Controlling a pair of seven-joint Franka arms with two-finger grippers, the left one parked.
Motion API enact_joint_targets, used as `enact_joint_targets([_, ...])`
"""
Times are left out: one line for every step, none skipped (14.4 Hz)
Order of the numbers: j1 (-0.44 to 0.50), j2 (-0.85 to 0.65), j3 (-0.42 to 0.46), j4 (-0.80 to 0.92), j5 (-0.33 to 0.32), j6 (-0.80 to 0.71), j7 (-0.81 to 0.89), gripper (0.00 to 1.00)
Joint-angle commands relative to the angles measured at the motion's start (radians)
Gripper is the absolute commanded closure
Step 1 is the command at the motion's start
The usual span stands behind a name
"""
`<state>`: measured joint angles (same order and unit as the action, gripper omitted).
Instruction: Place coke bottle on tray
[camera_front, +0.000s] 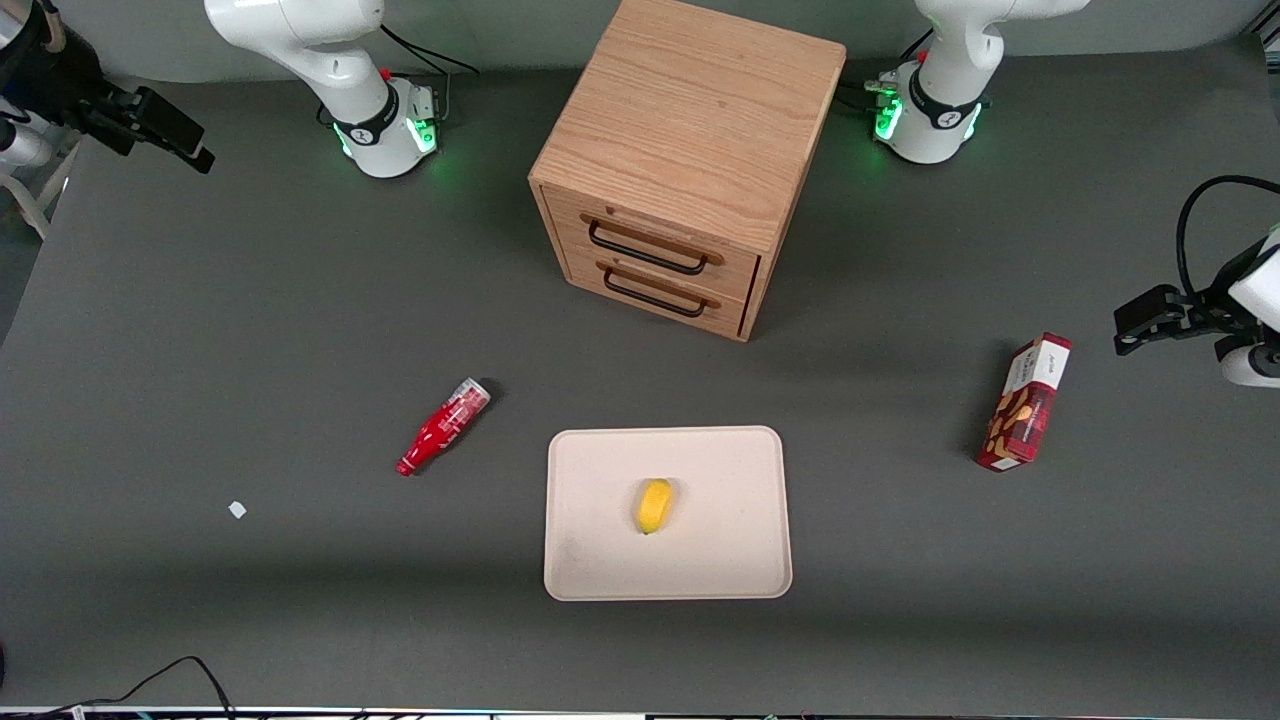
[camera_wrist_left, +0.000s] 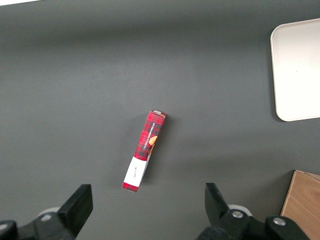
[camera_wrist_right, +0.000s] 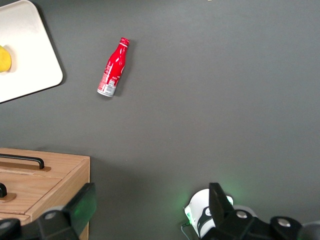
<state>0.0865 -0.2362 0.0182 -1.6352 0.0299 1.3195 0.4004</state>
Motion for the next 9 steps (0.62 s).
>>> enact_joint_targets([0.001, 0.015, -0.007, 0.044, 0.004, -0.051, -0.005, 0.0])
enact_joint_targets([0.001, 0.017, -0.007, 0.046, 0.005, -0.052, -0.011, 0.0])
enact_joint_targets([-0.001, 0.018, -0.007, 0.046, 0.004, -0.052, -0.017, 0.0])
enact_joint_targets([-0.001, 0.018, -0.01, 0.046, 0.004, -0.052, -0.017, 0.0])
enact_joint_targets([0.001, 0.018, -0.015, 0.046, 0.004, -0.052, -0.014, 0.0])
enact_joint_targets([0.001, 0.018, -0.015, 0.043, 0.004, -0.052, -0.012, 0.0])
enact_joint_targets([-0.001, 0.02, -0.015, 0.037, 0.004, -0.052, -0.017, 0.0])
enact_joint_targets([0.001, 0.023, -0.015, 0.035, 0.004, -0.052, -0.018, 0.0])
enact_joint_targets([0.001, 0.031, -0.015, 0.041, 0.005, -0.052, -0.02, 0.0])
